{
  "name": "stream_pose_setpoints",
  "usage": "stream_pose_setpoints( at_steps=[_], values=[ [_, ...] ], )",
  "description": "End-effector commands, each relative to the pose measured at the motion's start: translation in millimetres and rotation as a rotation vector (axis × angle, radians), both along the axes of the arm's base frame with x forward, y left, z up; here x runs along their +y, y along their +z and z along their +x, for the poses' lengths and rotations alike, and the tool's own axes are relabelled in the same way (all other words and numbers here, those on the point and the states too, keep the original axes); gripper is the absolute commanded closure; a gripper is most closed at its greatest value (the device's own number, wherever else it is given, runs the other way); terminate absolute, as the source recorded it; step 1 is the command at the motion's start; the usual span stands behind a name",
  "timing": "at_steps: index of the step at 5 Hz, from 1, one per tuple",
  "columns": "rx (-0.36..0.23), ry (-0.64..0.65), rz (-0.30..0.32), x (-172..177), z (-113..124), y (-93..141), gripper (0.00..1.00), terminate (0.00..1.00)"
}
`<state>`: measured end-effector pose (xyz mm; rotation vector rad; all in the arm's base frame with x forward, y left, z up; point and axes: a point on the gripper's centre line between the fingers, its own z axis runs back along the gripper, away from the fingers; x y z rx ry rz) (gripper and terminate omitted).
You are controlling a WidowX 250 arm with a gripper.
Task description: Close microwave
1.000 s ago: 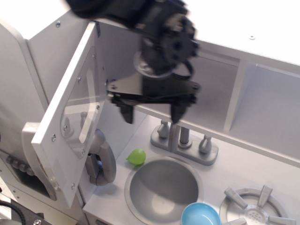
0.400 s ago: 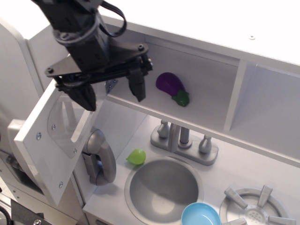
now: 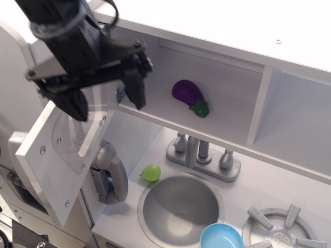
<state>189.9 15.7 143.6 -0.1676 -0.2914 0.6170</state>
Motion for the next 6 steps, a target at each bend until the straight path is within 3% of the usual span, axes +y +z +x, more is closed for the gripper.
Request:
stream_pose_setpoints(
  at_steps=[1, 3, 4, 6],
  values=[
    [-0.032, -0.047, 0.057, 26, -9, 15, 0.00, 0.00],
    [-0.004, -0.088, 0.137, 47, -14, 9, 0.00, 0.00],
    [0.026, -0.088, 0.109, 42, -16, -3, 0.00, 0.00],
    [0.021, -0.078, 0.098, 10, -9, -25, 0.00, 0.00]
  ],
)
